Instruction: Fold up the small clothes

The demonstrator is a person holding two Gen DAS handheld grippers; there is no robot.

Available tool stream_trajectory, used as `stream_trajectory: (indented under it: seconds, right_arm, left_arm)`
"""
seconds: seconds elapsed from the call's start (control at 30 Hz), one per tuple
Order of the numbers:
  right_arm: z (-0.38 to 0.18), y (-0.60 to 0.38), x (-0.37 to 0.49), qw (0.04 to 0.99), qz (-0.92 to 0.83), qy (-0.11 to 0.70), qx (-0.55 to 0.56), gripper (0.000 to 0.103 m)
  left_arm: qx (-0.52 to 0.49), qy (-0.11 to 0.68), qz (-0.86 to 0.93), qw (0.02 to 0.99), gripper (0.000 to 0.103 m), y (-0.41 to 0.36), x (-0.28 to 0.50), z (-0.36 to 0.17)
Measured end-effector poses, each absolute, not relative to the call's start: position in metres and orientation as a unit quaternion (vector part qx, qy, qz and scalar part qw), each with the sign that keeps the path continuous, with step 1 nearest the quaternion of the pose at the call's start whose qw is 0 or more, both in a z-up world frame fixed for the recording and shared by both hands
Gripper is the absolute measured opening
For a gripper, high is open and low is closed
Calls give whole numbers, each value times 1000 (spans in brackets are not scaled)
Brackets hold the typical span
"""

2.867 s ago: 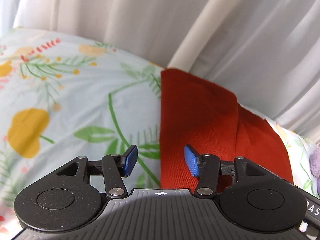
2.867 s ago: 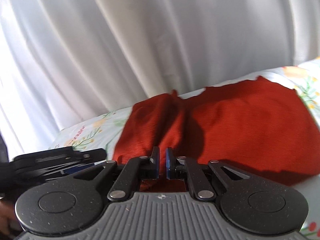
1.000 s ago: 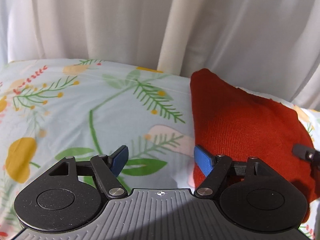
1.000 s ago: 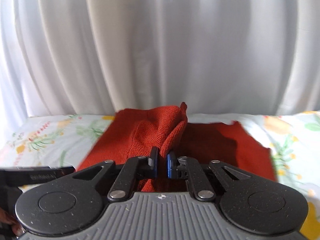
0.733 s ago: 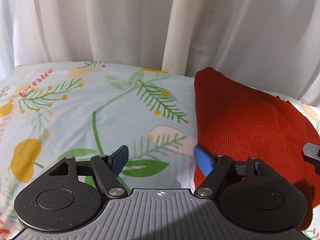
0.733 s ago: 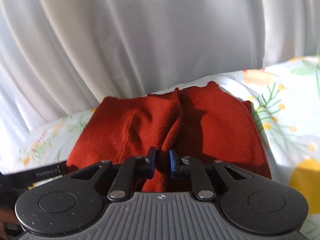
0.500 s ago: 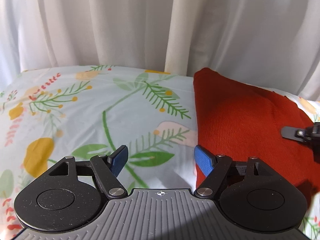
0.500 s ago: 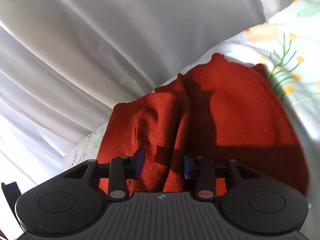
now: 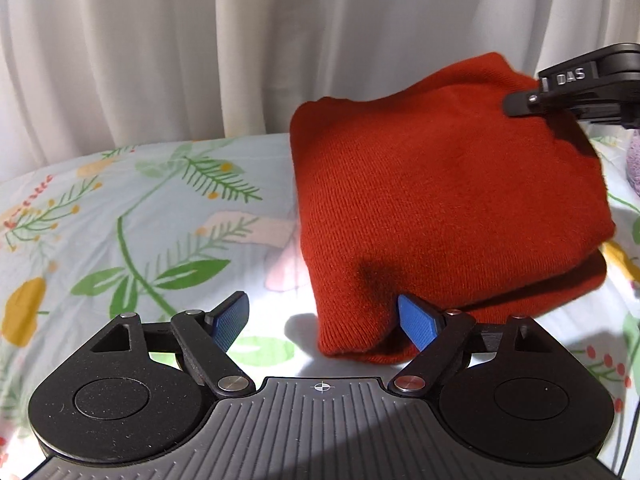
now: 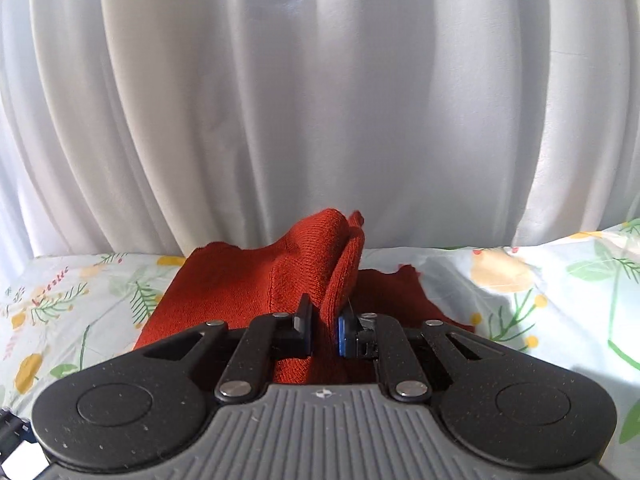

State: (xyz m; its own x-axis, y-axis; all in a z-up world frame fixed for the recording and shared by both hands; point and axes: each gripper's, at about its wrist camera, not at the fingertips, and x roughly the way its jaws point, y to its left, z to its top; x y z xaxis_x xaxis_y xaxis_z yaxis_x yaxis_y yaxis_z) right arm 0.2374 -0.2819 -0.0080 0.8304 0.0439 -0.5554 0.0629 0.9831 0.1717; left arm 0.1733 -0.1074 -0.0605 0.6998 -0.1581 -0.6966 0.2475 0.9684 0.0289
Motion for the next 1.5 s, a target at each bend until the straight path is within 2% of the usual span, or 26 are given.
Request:
stream_trajectory:
  seconds: [0.17, 0.23, 0.3, 0.37, 0.4, 0.5, 0.63, 0.77, 0.83, 0.87, 0.9, 1.03, 1.1, 1.2, 1.33, 1.43, 1.5]
  right_arm:
    - [-6, -284, 226, 957, -38, 285, 29, 10]
    - [-20, -289, 232, 948, -56, 313, 13, 10]
    - [-39, -305, 236, 931, -57, 357, 52, 14]
    - [-44, -327, 228, 923, -50, 357, 133, 23]
    - [-43, -338, 222, 916, -45, 359, 171, 35]
    - [-44, -359, 194, 898, -3, 355, 261, 57]
    - [-55, -361, 159, 876, 43, 362, 317, 61]
    - [-56, -349, 151, 884, 45, 346, 310, 61]
    - [-52, -338, 152, 894, 43, 343, 284, 41]
    - [-51, -333, 155, 901, 35, 344, 263, 25]
    - [-50, -328, 157, 905, 28, 346, 244, 20]
    - [-45, -323, 160, 909, 17, 349, 228, 14]
    - [-39, -337, 157, 896, 47, 331, 293, 9]
    - [-49, -375, 146, 839, 99, 278, 457, 6]
    - [-63, -381, 150, 863, 26, 345, 368, 7]
    - [-76, -379, 144, 842, 55, 359, 399, 18]
    - [-80, -379, 137, 832, 75, 345, 428, 45]
  left_arm:
    - [62, 375, -116, 918, 88, -112, 167, -64]
    - [62, 379, -115, 916, 88, -113, 168, -66]
    - [52, 380, -114, 916, 88, -110, 169, -66]
    - [44, 384, -114, 915, 88, -107, 171, -66]
    - [39, 386, -114, 915, 88, -106, 172, -66]
    - [25, 388, -112, 915, 88, -103, 171, -64]
    - [13, 386, -105, 916, 88, -104, 170, -61]
    - [22, 379, -104, 919, 86, -111, 165, -58]
    - [28, 379, -111, 918, 86, -113, 161, -57]
    - [32, 382, -117, 916, 86, -115, 158, -58]
    - [37, 385, -123, 914, 86, -116, 156, -60]
    - [64, 382, -121, 914, 86, -124, 154, -63]
    - [67, 374, -107, 919, 86, -124, 158, -63]
    - [61, 366, -75, 925, 79, -117, 163, -63]
    - [6, 392, -75, 917, 77, -101, 171, -64]
    - [-3, 398, -77, 914, 74, -102, 171, -62]
    - [0, 395, -77, 915, 73, -103, 170, -60]
